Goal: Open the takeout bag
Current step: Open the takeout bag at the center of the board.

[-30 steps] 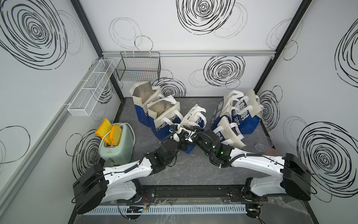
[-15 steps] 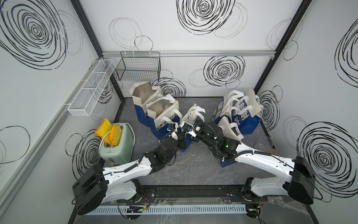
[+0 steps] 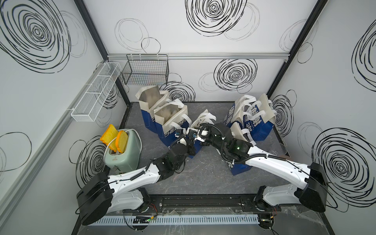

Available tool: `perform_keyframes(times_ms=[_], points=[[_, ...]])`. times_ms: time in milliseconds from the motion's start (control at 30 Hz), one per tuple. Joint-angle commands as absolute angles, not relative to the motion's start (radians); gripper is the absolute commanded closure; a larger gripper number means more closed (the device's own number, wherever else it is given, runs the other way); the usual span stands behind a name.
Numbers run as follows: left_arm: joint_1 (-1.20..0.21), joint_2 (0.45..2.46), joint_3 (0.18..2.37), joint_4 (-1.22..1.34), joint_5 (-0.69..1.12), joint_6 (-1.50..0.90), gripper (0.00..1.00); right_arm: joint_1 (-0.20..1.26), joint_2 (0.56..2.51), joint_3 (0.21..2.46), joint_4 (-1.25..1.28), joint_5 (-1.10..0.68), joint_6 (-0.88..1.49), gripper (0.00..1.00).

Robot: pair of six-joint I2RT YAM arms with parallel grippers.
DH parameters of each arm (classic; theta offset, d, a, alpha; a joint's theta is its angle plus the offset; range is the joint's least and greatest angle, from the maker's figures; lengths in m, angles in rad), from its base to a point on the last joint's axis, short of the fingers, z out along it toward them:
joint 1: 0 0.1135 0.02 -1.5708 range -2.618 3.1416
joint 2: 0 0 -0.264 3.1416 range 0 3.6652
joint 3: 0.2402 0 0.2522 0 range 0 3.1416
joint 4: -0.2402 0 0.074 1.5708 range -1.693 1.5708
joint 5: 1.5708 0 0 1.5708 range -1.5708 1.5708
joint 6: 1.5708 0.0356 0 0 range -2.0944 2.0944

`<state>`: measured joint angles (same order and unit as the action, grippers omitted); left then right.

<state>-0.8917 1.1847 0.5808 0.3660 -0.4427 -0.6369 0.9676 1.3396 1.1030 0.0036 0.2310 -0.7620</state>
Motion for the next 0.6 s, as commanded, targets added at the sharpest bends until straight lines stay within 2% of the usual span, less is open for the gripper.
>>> perform_keyframes(times_ms=[0, 333, 567], points=[[-0.885, 1.233, 0.549, 0.151, -0.442, -0.661, 1.0, 0.963, 1.317, 1.232, 0.114, 0.26, -0.811, 1.0], [-0.879, 1.234, 0.555, 0.142, -0.43, -0.65, 1.0, 0.938, 1.335, 1.387, -0.007, 0.171, -0.724, 1.0], [-0.879, 1.229, 0.56, 0.135, -0.427, -0.647, 1.0, 0.937, 1.336, 1.41, -0.074, 0.133, -0.72, 1.0]])
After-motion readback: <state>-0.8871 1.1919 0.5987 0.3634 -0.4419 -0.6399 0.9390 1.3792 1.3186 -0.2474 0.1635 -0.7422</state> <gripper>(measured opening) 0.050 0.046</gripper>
